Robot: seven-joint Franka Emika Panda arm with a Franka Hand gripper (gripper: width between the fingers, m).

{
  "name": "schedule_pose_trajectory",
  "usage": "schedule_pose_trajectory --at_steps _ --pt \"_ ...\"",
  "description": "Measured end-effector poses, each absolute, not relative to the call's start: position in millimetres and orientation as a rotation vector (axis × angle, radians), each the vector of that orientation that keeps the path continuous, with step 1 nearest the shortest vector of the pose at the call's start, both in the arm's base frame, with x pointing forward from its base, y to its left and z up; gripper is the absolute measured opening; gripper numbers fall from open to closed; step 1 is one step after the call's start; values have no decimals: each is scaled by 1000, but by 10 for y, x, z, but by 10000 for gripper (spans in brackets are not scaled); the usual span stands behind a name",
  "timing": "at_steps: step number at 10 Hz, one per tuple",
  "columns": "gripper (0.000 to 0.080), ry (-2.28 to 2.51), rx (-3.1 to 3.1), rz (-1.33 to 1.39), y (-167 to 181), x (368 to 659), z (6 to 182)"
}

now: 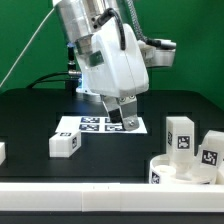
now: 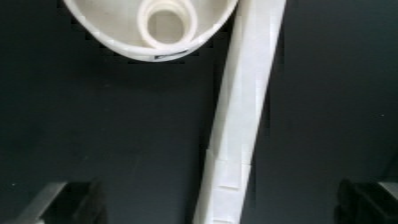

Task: Assemble stool

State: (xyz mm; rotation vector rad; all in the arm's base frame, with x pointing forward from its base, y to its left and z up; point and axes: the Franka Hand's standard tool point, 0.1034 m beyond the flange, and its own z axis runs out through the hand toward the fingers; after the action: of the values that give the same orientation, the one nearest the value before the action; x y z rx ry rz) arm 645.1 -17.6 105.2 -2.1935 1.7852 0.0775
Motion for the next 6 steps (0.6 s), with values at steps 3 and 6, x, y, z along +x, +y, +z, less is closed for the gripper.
schedule_pose_trajectory --at_steps 3,6 --pt "649 1656 -2317 62 -167 6428 1038" --pt "649 1252 -2650 65 -128 6360 1032"
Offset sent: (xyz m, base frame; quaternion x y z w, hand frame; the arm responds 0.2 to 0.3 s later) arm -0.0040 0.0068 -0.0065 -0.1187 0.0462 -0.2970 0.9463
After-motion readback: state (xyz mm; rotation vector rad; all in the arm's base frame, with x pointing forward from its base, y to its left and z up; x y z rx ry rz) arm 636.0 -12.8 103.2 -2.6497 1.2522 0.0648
